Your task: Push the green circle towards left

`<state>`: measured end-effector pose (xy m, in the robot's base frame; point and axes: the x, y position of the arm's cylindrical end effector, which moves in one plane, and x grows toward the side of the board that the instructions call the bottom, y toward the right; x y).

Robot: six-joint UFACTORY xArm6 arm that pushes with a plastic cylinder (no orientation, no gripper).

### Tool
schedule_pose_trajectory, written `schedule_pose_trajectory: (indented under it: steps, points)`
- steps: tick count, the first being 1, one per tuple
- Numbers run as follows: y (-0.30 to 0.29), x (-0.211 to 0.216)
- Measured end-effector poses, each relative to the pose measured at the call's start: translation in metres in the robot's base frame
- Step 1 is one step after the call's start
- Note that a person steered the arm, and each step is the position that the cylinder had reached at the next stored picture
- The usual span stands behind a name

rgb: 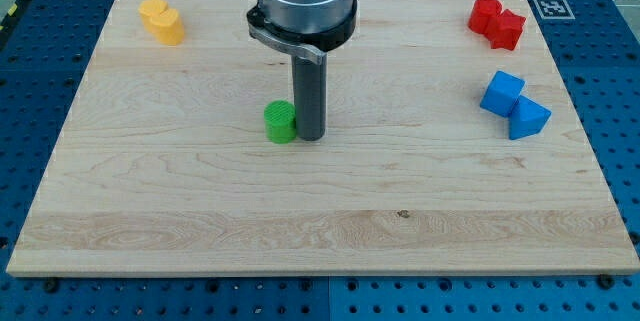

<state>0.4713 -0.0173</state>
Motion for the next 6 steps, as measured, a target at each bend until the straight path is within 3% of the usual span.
schedule_pose_trajectory:
  steps: [6]
  points:
    - [-0.069,0.000]
